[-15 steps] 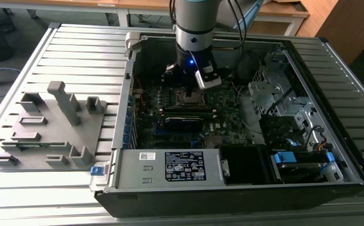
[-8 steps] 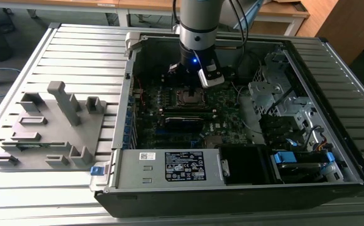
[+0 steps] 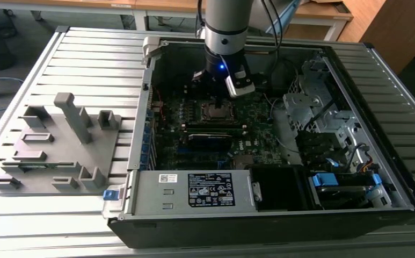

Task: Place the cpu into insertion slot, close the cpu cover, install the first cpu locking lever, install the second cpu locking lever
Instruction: 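Install the second cpu locking lever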

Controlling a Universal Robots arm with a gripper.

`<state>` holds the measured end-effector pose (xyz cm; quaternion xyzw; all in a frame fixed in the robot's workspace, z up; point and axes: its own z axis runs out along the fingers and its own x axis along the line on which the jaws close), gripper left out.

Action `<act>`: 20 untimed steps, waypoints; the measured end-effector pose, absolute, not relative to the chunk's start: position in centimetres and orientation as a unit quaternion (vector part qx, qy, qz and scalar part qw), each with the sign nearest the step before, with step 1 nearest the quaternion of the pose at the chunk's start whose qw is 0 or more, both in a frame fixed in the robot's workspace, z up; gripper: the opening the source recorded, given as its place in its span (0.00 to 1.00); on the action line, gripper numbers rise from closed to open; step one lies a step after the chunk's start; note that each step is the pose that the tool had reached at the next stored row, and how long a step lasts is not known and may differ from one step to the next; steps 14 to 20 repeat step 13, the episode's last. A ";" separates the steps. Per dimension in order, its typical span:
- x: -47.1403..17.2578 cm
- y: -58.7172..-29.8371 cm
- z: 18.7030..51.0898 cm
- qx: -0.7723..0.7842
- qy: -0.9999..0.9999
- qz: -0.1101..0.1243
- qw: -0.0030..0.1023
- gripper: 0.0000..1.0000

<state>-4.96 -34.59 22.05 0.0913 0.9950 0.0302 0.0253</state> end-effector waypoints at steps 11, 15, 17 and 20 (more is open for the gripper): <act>-4.7 -34.1 21.9 0.096 0.995 0.029 0.026 0.11; -4.7 -34.1 21.9 0.095 0.995 0.029 0.026 0.11; -4.7 -34.1 21.9 0.095 0.995 0.029 0.026 0.11; -4.7 -34.1 21.9 0.095 0.995 0.029 0.026 0.11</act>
